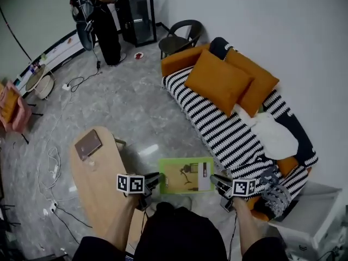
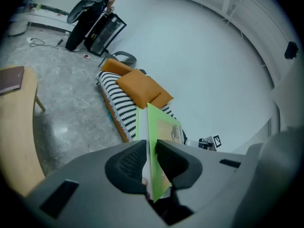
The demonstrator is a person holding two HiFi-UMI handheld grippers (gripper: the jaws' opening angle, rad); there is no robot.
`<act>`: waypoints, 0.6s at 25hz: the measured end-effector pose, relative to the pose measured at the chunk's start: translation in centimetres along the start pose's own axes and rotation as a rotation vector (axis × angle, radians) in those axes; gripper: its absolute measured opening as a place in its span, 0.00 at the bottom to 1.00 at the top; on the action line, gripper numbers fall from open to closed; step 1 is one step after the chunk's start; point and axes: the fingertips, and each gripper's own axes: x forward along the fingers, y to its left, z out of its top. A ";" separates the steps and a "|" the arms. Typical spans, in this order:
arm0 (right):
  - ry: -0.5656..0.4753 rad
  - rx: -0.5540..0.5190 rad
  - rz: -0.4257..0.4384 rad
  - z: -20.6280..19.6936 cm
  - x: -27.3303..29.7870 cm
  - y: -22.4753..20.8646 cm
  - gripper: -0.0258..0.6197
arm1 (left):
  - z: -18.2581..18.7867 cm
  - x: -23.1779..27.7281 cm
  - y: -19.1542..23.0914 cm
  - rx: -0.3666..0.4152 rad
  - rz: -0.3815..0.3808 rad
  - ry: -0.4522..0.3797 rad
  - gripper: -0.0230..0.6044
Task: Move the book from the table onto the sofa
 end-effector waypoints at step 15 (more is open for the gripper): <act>-0.304 0.171 -0.158 -2.3 -10.5 -4.9 0.17 | -0.4 10.2 -6.4 0.172 -0.159 0.289 0.16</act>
